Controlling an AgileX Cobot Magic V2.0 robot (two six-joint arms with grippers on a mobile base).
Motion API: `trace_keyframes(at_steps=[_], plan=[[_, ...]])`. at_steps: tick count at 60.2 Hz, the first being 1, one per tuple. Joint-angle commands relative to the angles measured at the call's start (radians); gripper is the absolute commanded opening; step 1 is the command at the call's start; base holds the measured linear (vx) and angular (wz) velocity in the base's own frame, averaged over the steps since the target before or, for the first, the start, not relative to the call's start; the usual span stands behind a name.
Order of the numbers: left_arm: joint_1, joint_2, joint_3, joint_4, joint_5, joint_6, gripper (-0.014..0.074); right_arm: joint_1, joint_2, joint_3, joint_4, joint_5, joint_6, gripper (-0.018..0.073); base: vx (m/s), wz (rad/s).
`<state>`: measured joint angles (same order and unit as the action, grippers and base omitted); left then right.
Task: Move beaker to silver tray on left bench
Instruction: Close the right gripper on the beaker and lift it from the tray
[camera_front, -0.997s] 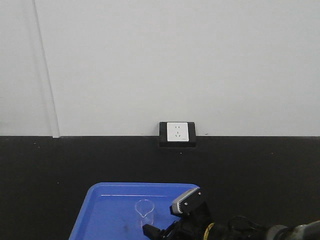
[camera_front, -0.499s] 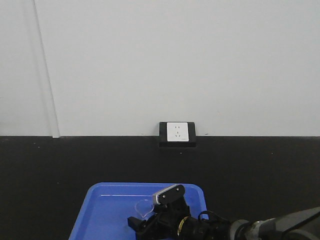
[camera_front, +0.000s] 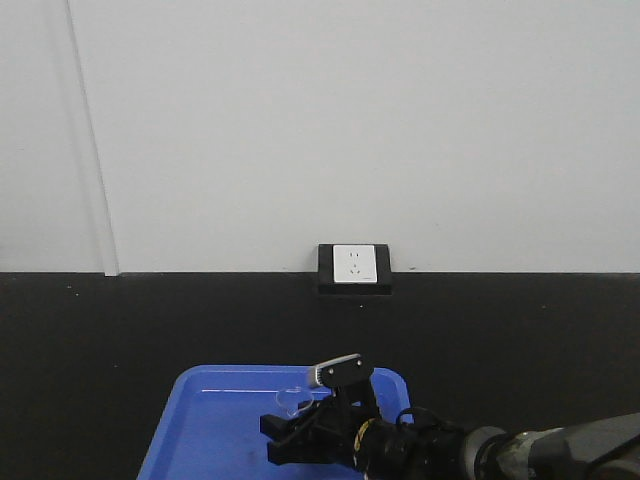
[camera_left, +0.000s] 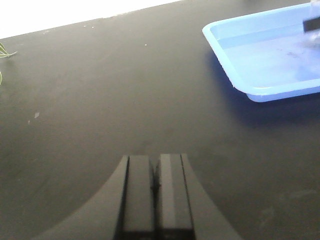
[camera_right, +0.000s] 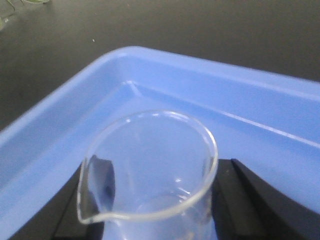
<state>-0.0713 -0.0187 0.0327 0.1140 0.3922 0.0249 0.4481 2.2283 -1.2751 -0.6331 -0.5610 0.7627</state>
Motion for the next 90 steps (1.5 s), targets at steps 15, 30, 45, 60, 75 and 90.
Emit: trace_keyframes(at_steps=[15,30,45,60,75,90], plan=[[-0.003,-0.007,0.020,-0.001,-0.083,-0.002,0.0001,-0.002,-0.424,0.059,-0.218,0.387,0.167,-0.0013,0.00,0.00],[-0.003,-0.007,0.020,-0.001,-0.083,-0.002,0.0001,-0.002,-0.760,0.315,-0.225,0.527,0.166,-0.0013,0.00,0.00],[-0.003,-0.007,0.020,-0.001,-0.083,-0.002,0.0001,-0.002,-1.086,0.572,-0.225,0.606,0.166,-0.0013,0.00,0.00],[-0.003,-0.007,0.020,-0.001,-0.083,-0.002,0.0001,-0.002,-1.398,0.805,-0.226,0.674,0.166,-0.0013,0.00,0.00],[-0.003,-0.007,0.020,-0.001,-0.083,-0.002,0.0001,-0.002,-1.681,0.958,-0.224,0.753,0.167,-0.0013,0.00,0.00],[-0.003,-0.007,0.020,-0.001,-0.083,-0.002,0.0001,-0.002,-1.762,0.983,-0.255,0.770,0.166,-0.0013,0.00,0.00]])
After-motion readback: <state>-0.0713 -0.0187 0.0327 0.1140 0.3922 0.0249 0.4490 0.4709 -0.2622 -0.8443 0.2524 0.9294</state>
